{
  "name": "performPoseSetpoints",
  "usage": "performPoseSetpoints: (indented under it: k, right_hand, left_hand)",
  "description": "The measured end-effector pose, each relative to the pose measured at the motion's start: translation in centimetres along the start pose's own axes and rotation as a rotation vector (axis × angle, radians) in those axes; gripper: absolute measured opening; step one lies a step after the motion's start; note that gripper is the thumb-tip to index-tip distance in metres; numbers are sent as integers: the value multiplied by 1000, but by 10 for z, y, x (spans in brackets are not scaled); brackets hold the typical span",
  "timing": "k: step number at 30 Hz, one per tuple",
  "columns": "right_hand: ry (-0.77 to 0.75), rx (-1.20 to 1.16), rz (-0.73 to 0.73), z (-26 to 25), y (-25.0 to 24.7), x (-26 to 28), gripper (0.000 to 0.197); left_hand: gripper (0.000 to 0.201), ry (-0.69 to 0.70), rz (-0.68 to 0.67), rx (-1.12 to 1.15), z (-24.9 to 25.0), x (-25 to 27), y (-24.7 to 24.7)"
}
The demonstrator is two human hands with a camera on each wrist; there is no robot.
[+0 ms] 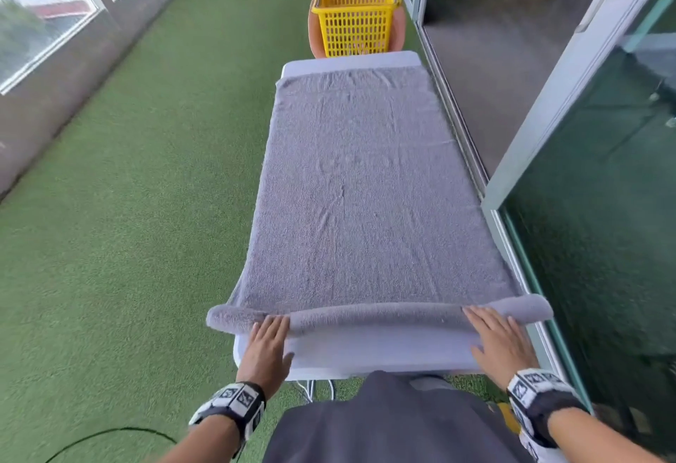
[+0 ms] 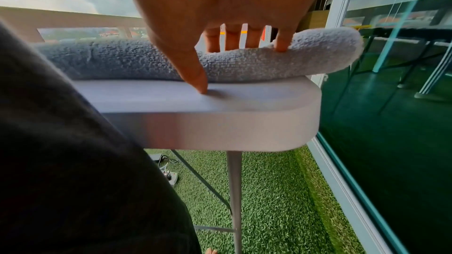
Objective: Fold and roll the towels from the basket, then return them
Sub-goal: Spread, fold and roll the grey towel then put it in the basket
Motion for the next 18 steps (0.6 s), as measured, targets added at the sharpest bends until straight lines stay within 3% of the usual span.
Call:
performPoseSetpoints:
  k: [1, 3, 6, 9, 11, 13, 15, 17, 18]
  right_hand:
    - [16, 20, 10, 0, 3, 5, 56]
    - [50, 8, 2, -1, -3, 7, 37]
    - [61, -13, -28, 3, -15, -9, 27]
    - [39, -108, 155, 7, -21, -13, 46]
    - [-10, -104, 104, 3, -7, -3, 51]
    - [-13, -53, 11, 1, 9, 11, 57]
    - [8, -24, -9, 0, 11, 16, 48]
    - [38, 1, -29, -1, -1, 10, 28]
    - [53, 25, -41, -1, -7, 2, 22]
  left_hand:
    - [65, -28, -43, 26, 0, 4, 2]
    - [43, -41, -52, 40, 3, 7, -5]
    - [13, -47, 31, 50, 3, -5, -18]
    - [47, -127, 99, 20, -2, -12, -11]
    - [45, -83, 79, 2, 1, -1, -3]
    - [59, -38, 8, 22, 5, 14, 5]
    - [46, -62, -76, 57, 6, 19, 3]
    - [11, -85, -41, 79, 6, 11, -10]
    - [12, -108, -29, 92, 5, 4, -15]
Point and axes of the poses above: each hand's wrist, its own x-axis away from the middle knuckle, its own y-axis out of the palm, z = x × y, the point moved 4 cm from there along -x, towards the middle knuckle, and after that the axes turned 5 degrees about -y, right-handed, at the moved point
